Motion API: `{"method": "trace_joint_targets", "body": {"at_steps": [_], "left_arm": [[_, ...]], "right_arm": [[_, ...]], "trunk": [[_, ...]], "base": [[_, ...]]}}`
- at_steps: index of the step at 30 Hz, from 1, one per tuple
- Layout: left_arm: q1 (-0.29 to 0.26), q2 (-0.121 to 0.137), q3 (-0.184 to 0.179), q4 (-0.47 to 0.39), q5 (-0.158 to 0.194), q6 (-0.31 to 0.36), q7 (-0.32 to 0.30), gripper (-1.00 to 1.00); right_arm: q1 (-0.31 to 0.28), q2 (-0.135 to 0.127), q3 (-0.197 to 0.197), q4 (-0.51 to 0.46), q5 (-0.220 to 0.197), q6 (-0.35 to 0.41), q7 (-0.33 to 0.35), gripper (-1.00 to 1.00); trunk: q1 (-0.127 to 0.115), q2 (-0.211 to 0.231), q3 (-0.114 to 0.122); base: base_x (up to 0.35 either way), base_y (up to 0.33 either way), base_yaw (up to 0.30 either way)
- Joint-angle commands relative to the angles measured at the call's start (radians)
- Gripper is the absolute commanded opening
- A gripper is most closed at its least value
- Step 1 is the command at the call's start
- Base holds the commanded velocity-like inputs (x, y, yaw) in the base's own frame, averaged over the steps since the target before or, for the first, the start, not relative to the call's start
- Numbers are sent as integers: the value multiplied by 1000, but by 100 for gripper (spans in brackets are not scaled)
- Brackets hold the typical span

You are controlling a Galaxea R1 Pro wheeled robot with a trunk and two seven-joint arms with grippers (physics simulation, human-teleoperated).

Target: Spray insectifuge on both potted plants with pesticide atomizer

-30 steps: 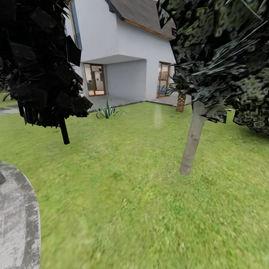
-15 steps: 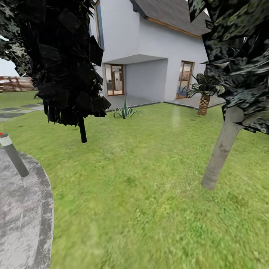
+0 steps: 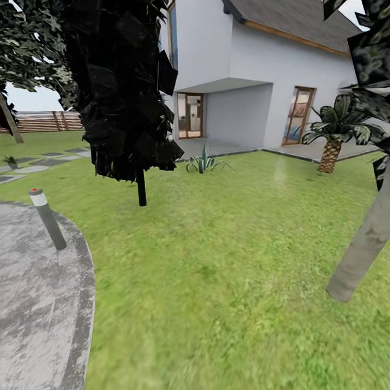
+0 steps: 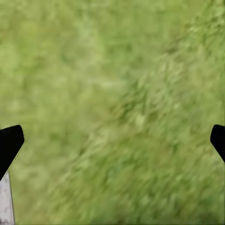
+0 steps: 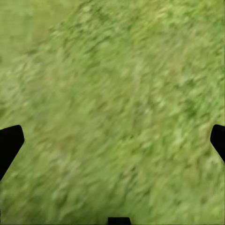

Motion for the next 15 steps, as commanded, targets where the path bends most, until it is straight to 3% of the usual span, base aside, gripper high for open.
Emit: {"method": "trace_joint_targets", "body": {"at_steps": [1, 15], "left_arm": [[-1, 0, 0, 1, -2, -3, -1, 100], [-1, 0, 0, 1, -2, -9, -1, 100]], "right_arm": [[0, 0, 0, 0, 0, -3, 0, 100], [0, 0, 0, 0, 0, -3, 0, 100]], "trunk": [[1, 0, -1], [1, 0, -1]], "base": [[326, 0, 277], [326, 0, 277]]}}
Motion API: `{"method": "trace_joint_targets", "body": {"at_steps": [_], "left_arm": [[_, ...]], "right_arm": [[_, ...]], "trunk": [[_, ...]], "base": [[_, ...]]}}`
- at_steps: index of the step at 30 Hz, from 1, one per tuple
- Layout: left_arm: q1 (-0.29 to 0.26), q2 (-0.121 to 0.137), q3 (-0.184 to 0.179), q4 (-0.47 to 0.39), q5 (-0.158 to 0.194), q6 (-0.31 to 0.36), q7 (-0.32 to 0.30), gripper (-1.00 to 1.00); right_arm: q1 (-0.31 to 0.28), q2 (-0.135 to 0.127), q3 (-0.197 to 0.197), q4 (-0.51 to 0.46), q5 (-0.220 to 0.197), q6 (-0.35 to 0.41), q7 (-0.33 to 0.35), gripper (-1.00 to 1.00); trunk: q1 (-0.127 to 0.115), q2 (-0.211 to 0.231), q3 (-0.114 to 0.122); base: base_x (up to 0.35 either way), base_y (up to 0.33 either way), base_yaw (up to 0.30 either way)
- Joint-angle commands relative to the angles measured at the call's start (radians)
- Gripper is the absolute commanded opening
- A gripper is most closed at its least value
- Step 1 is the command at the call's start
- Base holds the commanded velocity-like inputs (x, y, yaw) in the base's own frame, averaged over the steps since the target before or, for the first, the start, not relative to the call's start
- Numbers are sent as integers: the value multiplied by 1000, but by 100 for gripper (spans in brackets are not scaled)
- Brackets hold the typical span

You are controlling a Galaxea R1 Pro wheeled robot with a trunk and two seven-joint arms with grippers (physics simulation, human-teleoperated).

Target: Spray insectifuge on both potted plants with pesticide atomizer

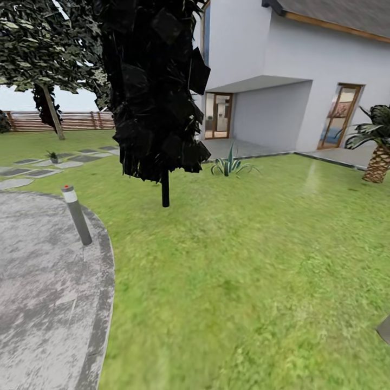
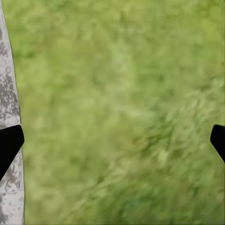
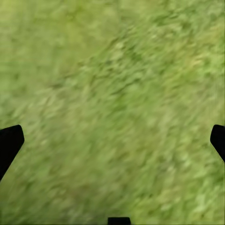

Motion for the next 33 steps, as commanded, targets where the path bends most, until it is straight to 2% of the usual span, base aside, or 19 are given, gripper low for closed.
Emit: {"method": "trace_joint_targets", "body": {"at_steps": [1, 8, 14, 33], "left_arm": [[-1, 0, 0, 1, -2, -3, -1, 100], [-1, 0, 0, 1, -2, -4, -1, 100], [-1, 0, 0, 1, -2, -4, -1, 100], [-1, 0, 0, 1, -2, -4, -1, 100]], "right_arm": [[0, 0, 0, 0, 0, -3, 0, 100], [0, -1, 2, 0, 3, -4, 5, 100], [0, -9, 5, 4, 8, -6, 8, 100], [0, -8, -1, 5, 5, -5, 3, 100]], "trunk": [[1, 0, -1], [1, 0, -1], [1, 0, -1], [1, 0, -1]], "base": [[326, 0, 277], [326, 0, 227], [326, 0, 17], [326, 0, 0]]}}
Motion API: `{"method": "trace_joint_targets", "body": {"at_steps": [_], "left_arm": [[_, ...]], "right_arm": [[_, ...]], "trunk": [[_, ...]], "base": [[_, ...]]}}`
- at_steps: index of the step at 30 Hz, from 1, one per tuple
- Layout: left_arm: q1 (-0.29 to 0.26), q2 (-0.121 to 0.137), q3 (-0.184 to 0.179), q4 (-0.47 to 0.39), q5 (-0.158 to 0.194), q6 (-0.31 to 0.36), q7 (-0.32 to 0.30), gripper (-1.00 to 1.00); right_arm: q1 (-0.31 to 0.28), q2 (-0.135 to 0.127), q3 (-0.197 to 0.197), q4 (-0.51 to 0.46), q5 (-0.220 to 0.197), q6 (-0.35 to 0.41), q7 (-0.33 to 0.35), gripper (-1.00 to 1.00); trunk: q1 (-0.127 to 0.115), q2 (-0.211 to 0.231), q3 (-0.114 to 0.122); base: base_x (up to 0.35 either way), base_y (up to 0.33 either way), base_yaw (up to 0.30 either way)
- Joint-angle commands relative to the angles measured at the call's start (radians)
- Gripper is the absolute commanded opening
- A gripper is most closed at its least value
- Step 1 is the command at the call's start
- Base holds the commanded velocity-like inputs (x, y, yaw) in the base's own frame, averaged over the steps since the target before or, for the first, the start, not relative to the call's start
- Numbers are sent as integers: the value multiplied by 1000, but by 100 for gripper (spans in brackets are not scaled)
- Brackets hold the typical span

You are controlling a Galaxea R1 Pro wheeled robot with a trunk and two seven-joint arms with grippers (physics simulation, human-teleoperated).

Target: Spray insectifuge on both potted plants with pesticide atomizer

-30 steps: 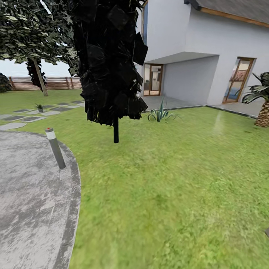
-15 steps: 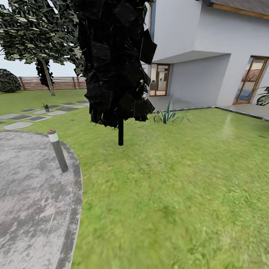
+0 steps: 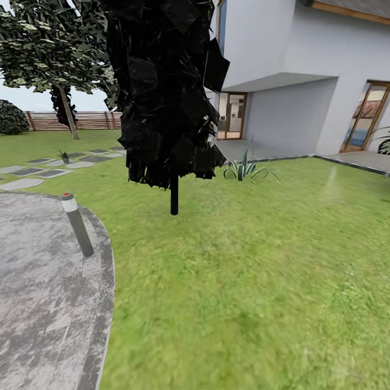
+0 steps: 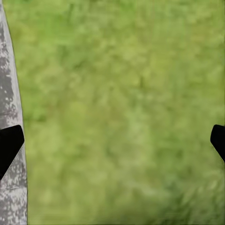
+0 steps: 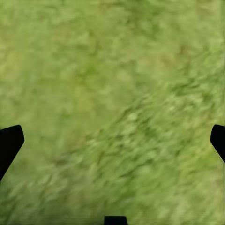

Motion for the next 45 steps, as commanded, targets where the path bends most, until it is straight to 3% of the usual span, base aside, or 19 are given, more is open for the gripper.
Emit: {"method": "trace_joint_targets", "body": {"at_steps": [1, 25, 45], "left_arm": [[0, 0, 0, 1, -2, -3, -1, 100], [-1, 1, 0, 1, -2, -3, 0, 100], [-1, 0, 0, 1, -2, -3, 0, 100]], "right_arm": [[-1, 0, -1, 0, 0, -3, -1, 100], [-1, 5, -2, -1, -6, -3, -4, 100], [-1, 6, -1, -1, -6, -3, -4, 100]], "trunk": [[1, 0, -1], [1, 0, -1], [1, 0, -1]], "base": [[326, 0, 0], [313, 0, 236], [23, 0, 276]]}}
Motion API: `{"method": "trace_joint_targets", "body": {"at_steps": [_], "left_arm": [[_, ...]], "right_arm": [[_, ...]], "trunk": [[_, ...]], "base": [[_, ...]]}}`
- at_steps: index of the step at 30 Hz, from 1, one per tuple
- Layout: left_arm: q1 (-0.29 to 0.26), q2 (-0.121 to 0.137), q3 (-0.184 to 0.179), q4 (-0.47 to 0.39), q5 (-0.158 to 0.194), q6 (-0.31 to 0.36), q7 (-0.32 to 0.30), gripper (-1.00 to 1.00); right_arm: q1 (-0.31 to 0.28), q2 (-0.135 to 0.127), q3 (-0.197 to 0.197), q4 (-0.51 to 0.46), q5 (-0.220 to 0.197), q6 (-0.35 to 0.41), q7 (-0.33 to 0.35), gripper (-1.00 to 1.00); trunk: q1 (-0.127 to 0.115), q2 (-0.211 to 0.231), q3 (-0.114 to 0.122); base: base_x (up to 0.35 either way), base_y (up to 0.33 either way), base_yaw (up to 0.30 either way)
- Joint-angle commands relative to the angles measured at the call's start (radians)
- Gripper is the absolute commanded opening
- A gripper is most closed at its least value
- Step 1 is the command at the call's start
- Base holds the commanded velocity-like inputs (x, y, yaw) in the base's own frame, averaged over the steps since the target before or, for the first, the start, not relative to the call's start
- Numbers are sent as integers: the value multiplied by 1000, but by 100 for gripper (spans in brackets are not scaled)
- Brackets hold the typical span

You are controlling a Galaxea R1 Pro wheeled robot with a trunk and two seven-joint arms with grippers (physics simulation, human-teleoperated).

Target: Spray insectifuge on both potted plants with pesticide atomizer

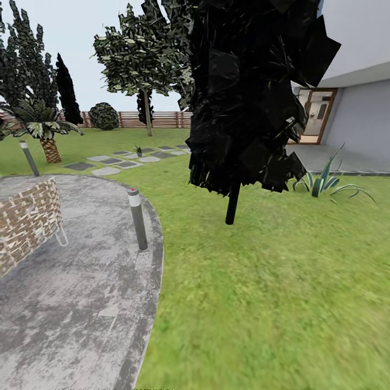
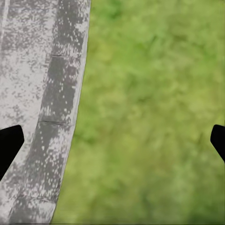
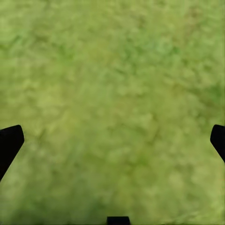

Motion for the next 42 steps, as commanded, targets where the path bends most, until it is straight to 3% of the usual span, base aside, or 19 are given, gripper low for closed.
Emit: {"method": "trace_joint_targets", "body": {"at_steps": [1, 15, 30, 42], "left_arm": [[-1, 0, 0, 1, -2, -3, -1, 100], [-1, 0, 0, 0, -2, -3, 0, 100], [-1, 0, 0, 0, -2, -3, 0, 100], [-1, 0, 0, 0, -2, -3, 0, 100]], "right_arm": [[0, 0, 0, 0, 0, -3, 0, 100], [0, 0, 1, 0, 0, -3, 0, 100], [0, 0, 1, 0, 0, -2, 0, 100], [0, 0, 1, 0, 0, -2, 0, 100]], "trunk": [[0, 0, -1], [0, 0, -1], [0, 0, -1], [0, 0, -1]], "base": [[0, 0, 276], [1, -4, 276], [82, -242, 276], [8, -35, 276]]}}
